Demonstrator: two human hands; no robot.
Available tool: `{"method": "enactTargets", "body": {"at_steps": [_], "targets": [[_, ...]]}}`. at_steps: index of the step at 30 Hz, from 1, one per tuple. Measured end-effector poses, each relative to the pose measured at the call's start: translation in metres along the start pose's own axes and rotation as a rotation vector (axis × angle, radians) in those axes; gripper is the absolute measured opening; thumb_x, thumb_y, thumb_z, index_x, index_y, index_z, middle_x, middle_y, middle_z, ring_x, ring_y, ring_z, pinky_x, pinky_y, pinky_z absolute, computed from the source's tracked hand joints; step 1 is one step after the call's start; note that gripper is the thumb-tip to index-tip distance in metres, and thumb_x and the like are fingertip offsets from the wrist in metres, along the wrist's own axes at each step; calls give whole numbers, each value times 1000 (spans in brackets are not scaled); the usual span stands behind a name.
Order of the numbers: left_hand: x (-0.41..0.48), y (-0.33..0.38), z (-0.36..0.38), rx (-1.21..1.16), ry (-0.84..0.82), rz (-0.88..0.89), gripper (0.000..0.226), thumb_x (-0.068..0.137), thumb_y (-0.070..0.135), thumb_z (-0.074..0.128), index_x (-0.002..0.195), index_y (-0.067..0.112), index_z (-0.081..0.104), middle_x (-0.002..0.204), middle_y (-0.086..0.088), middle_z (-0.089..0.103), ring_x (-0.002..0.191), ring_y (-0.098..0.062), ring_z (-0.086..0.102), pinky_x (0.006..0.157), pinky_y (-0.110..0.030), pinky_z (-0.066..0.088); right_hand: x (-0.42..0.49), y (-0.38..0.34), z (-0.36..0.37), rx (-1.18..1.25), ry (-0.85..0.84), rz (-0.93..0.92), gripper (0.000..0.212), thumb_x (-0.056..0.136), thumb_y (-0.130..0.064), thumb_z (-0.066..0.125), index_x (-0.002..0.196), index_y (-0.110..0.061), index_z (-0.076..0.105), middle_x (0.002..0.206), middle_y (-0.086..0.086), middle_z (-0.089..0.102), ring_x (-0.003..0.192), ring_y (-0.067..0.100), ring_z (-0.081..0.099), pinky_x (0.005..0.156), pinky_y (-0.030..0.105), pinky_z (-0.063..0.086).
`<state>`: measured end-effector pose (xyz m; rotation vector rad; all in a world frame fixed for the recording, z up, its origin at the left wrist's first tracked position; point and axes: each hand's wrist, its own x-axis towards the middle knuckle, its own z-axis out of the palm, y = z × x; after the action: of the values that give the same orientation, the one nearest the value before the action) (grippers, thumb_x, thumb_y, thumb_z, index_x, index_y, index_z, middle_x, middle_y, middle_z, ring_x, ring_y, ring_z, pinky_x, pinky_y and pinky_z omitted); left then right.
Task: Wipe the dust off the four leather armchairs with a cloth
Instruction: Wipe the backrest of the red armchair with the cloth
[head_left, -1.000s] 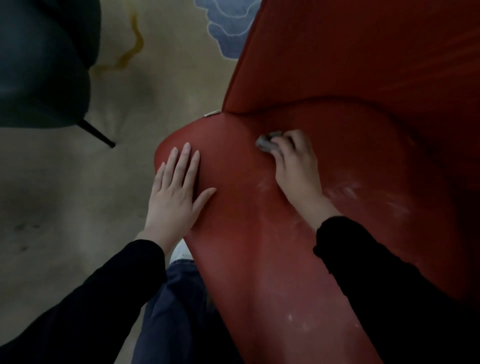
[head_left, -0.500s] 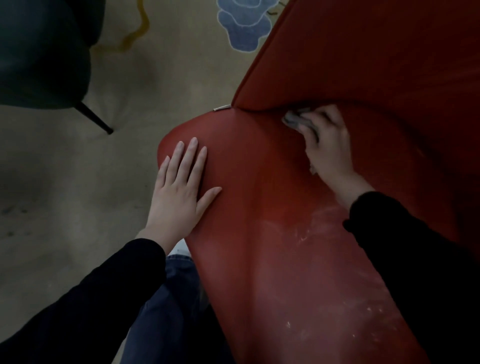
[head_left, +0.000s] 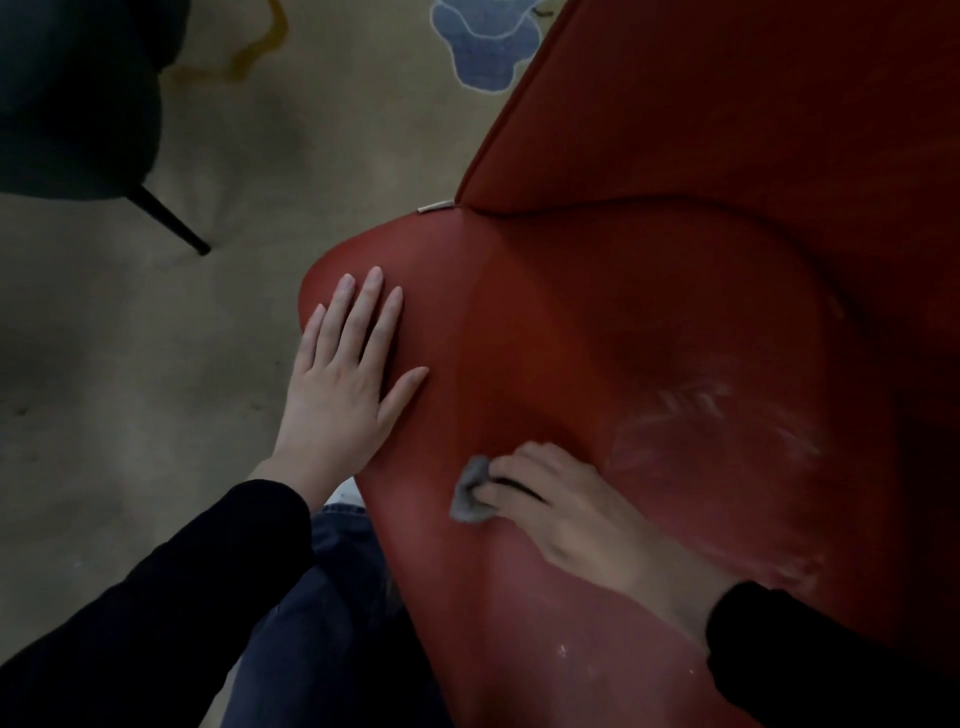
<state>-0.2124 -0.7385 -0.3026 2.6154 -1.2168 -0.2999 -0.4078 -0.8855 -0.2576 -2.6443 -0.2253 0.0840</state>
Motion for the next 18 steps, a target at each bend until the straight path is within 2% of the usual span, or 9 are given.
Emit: {"method": "enactTargets", "body": {"at_steps": [2, 4, 6, 10, 11, 13, 14, 18], "targets": [[1, 4, -2, 0, 7, -12, 71, 98, 55, 27, 154, 12, 21, 162, -7, 13, 150, -22, 4, 121, -33, -2, 7, 11, -13, 64, 118, 60, 22, 91, -8, 55, 112, -13, 58, 110, 4, 52, 91, 22, 52, 82, 31, 44], [4, 9, -4, -7, 17, 0, 72, 98, 55, 26, 154, 11, 21, 162, -7, 13, 150, -22, 4, 121, -35, -1, 18, 42, -34, 39, 359, 301, 20, 93, -12, 51, 111, -10, 60, 108, 9, 51, 95, 23, 53, 88, 26, 41], [13, 15, -5, -23, 20, 46, 70, 99, 55, 25, 155, 13, 19, 163, -6, 11, 150, -20, 2, 122, -36, 0, 23, 92, -56, -92, 529, 590, 21, 93, -11, 53, 108, -3, 65, 104, 18, 56, 96, 26, 53, 88, 26, 39], [34, 26, 0, 6, 55, 72, 67, 100, 55, 25, 154, 14, 24, 162, -5, 17, 150, -20, 8, 122, -39, 6, 23, 173, -86, -161, 620, 924, 22, 95, -14, 52, 109, -4, 65, 113, 18, 53, 96, 29, 58, 87, 33, 48], [36, 27, 2, 29, 62, 68, 67, 101, 54, 24, 154, 14, 25, 162, -5, 18, 150, -21, 11, 122, -40, 8, 27, 183, -88, -163, 607, 974, 22, 95, -14, 52, 109, -5, 65, 115, 17, 53, 97, 29, 58, 88, 31, 47], [36, 28, 6, 53, 75, 64, 66, 101, 54, 24, 153, 14, 26, 161, -5, 20, 149, -22, 14, 121, -41, 10, 40, 190, -85, -190, 564, 976, 22, 94, -13, 51, 108, -5, 66, 116, 17, 54, 98, 31, 58, 87, 25, 42], [36, 28, 8, 55, 84, 64, 66, 101, 54, 25, 153, 14, 26, 161, -5, 21, 149, -22, 14, 121, -41, 10, 47, 186, -81, -202, 550, 921, 22, 93, -13, 51, 106, -5, 66, 113, 18, 55, 97, 32, 58, 86, 28, 42], [36, 26, 9, 68, 99, 67, 65, 101, 53, 26, 153, 15, 26, 161, -5, 21, 149, -22, 14, 121, -41, 10, 49, 135, -55, -179, 454, 554, 17, 92, -11, 55, 102, -4, 66, 103, 16, 59, 95, 30, 57, 86, 32, 41]]}}
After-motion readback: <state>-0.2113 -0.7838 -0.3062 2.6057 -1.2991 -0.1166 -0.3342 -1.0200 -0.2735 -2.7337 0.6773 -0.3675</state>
